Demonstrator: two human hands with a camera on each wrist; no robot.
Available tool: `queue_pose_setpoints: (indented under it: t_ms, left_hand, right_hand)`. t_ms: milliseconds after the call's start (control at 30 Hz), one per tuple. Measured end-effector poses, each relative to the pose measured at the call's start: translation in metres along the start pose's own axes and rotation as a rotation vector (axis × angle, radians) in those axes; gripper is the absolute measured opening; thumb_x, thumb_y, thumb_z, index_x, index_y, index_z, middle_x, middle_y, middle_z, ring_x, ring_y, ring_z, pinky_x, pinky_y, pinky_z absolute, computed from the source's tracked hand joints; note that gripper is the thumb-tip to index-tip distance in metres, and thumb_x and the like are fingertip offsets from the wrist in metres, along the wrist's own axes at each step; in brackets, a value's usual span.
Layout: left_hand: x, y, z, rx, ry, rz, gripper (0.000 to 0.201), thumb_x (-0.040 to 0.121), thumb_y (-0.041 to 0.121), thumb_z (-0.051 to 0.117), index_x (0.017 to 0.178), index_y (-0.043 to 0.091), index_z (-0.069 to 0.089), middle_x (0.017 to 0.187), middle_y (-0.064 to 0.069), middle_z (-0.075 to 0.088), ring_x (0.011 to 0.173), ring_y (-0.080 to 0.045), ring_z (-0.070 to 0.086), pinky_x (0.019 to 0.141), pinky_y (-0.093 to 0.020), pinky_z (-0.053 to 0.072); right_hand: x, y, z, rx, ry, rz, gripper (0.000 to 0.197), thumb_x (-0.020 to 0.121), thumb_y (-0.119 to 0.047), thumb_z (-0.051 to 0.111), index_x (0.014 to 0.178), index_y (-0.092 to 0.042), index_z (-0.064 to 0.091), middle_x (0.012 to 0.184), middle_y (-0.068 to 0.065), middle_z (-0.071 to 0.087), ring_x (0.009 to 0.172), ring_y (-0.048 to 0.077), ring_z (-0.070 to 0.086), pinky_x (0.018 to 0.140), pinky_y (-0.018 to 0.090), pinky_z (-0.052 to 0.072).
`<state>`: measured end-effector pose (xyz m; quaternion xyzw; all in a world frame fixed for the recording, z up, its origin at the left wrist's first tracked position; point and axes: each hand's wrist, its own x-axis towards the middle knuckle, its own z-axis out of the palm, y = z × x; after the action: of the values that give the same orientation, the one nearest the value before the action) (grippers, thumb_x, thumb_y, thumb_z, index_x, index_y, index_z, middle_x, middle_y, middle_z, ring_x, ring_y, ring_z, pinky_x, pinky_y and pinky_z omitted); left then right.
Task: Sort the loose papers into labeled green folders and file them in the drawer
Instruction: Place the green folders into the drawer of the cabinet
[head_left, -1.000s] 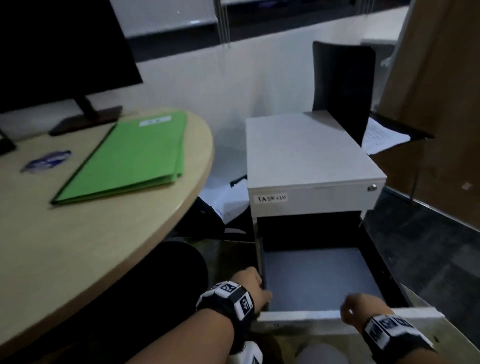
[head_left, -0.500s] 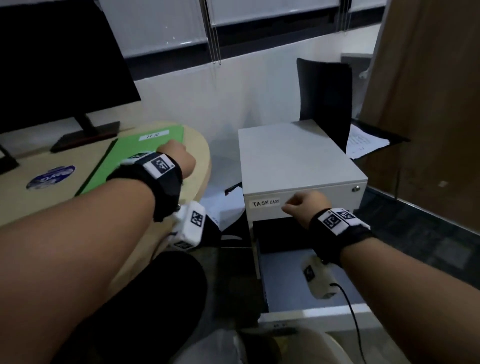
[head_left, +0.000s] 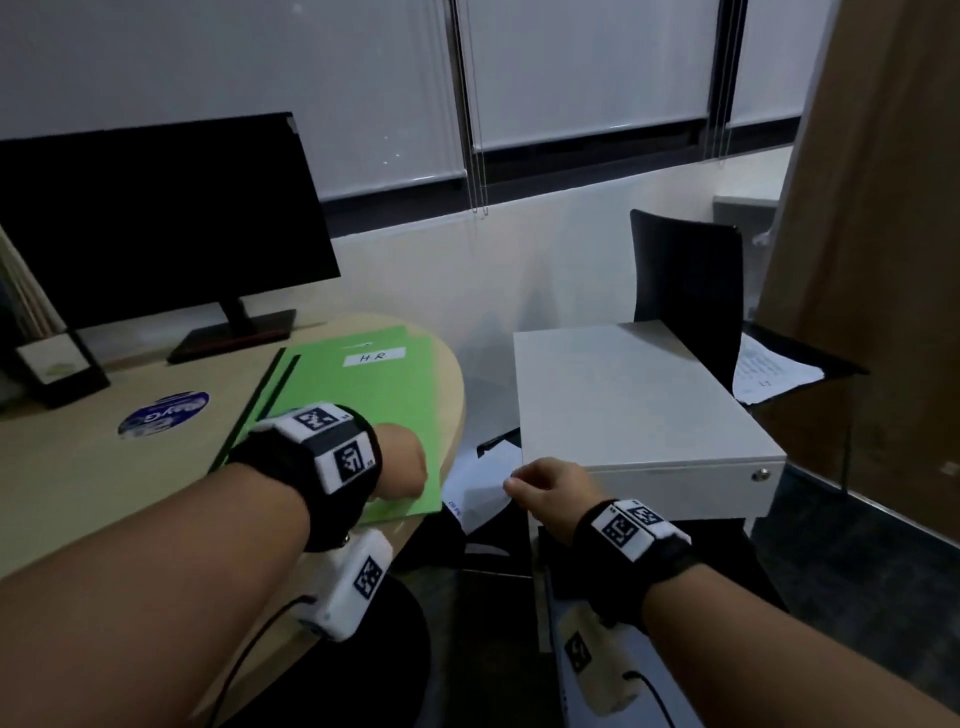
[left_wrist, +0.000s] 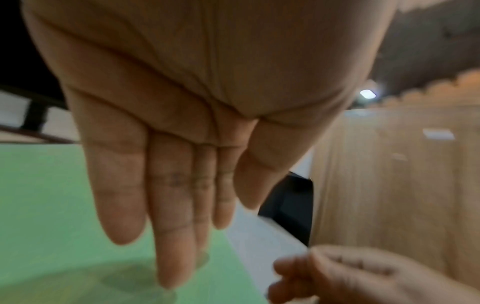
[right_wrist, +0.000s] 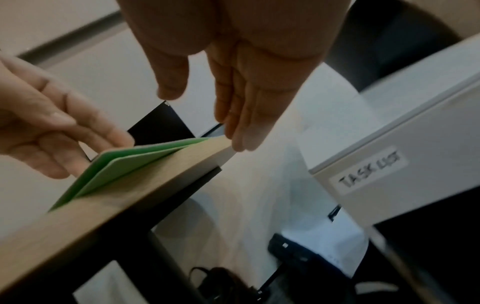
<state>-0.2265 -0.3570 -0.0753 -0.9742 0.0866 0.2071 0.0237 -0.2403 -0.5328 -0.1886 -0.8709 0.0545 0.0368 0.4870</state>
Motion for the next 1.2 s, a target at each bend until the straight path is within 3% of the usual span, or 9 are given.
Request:
queue_pose_setpoints:
  t_ms: [100, 233, 333, 433, 533, 667, 900, 1100, 1200]
  left_hand:
    - [-0.007, -0.029, -0.014, -0.375, -0.055, -0.018, 0.029, 0.095, 0.003, 0.052, 0.124, 0.007, 0.058, 0.117, -0.010, 0.064, 0.103, -0.023, 0.065, 0.067, -0.018, 0.052]
    - [-0.013, -0.061, -0.016, 0.064, 0.046, -0.251, 0.051, 0.095, 0.033, 0.056, 0.138, 0.008, 0.046, 0.134, -0.008, 0.054, 0.116, -0.020, 0.056, 0.080, -0.025, 0.045]
    - [-0.011, -0.080, -0.003, 0.196, -0.085, -0.338, 0.067, 0.086, 0.054, 0.060, 0.134, 0.009, 0.048, 0.128, -0.005, 0.058, 0.109, -0.018, 0.058, 0.080, -0.025, 0.043]
    - [-0.016, -0.089, 0.000, 0.147, -0.071, -0.329, 0.071, 0.081, 0.053, 0.066, 0.134, 0.010, 0.049, 0.132, -0.006, 0.056, 0.115, -0.020, 0.057, 0.078, -0.025, 0.043]
    - [-0.025, -0.088, -0.004, 0.086, -0.062, -0.290, 0.071, 0.079, 0.048, 0.071, 0.137, 0.014, 0.047, 0.135, -0.005, 0.053, 0.111, -0.019, 0.055, 0.076, -0.023, 0.045]
    - [-0.027, -0.079, -0.001, 0.082, -0.054, -0.250, 0.072, 0.079, 0.040, 0.073, 0.140, 0.017, 0.042, 0.137, -0.004, 0.050, 0.114, -0.018, 0.055, 0.089, -0.025, 0.045]
    - [-0.018, -0.042, 0.006, 0.236, -0.010, -0.143, 0.063, 0.085, 0.041, 0.067, 0.138, 0.012, 0.047, 0.136, -0.008, 0.053, 0.093, -0.017, 0.050, 0.055, -0.015, 0.034]
    - [-0.006, 0.023, 0.019, 0.296, 0.145, 0.099, 0.040, 0.092, 0.015, 0.051, 0.132, 0.013, 0.053, 0.134, -0.009, 0.054, 0.119, -0.025, 0.055, 0.092, -0.030, 0.047]
    - [-0.011, 0.048, 0.032, 0.139, 0.334, 0.278, 0.037, 0.092, 0.023, 0.050, 0.128, 0.019, 0.054, 0.133, -0.005, 0.051, 0.119, -0.026, 0.053, 0.097, -0.035, 0.046]
  right_hand:
    - [0.000, -0.018, 0.023, 0.361, -0.130, 0.108, 0.058, 0.091, -0.041, 0.056, 0.135, -0.006, 0.044, 0.101, 0.008, 0.062, 0.090, 0.020, 0.062, 0.081, 0.039, 0.053]
    - [0.000, -0.039, 0.043, 0.702, -0.266, 0.212, 0.060, 0.096, -0.014, 0.053, 0.145, -0.002, 0.020, 0.088, 0.010, 0.056, 0.073, 0.022, 0.053, 0.082, 0.043, 0.053]
    - [0.001, -0.051, 0.044, 0.684, -0.234, 0.216, 0.056, 0.086, 0.004, 0.061, 0.137, 0.002, 0.037, 0.089, 0.016, 0.062, 0.063, 0.017, 0.058, 0.068, 0.032, 0.054]
    - [-0.004, -0.058, 0.048, 0.755, -0.280, 0.246, 0.019, 0.080, 0.015, 0.053, 0.091, 0.000, 0.054, 0.062, 0.012, 0.053, 0.038, 0.012, 0.039, 0.042, 0.019, 0.036]
    - [-0.010, -0.066, 0.050, 0.749, -0.354, 0.295, 0.013, 0.075, 0.001, 0.061, 0.075, -0.005, 0.050, 0.060, 0.013, 0.059, 0.041, 0.018, 0.042, 0.048, 0.021, 0.038]
    - [0.000, -0.066, 0.043, 0.554, -0.156, 0.203, 0.030, 0.090, -0.014, 0.062, 0.114, 0.004, 0.056, 0.089, 0.007, 0.061, 0.056, 0.010, 0.053, 0.043, 0.008, 0.040]
    - [-0.003, -0.039, 0.018, 0.542, -0.021, 0.150, 0.035, 0.087, 0.003, 0.060, 0.121, 0.005, 0.050, 0.099, 0.014, 0.060, 0.066, 0.016, 0.057, 0.060, 0.024, 0.051]
    - [-0.024, -0.002, -0.036, 0.593, 0.107, 0.143, 0.027, 0.086, 0.011, 0.057, 0.110, 0.002, 0.049, 0.079, 0.013, 0.064, 0.047, 0.012, 0.061, 0.044, 0.020, 0.051]
    - [-0.037, 0.027, -0.069, 0.624, 0.191, 0.151, 0.022, 0.087, 0.011, 0.055, 0.107, 0.004, 0.050, 0.063, 0.006, 0.066, 0.046, 0.014, 0.061, 0.045, 0.022, 0.050]
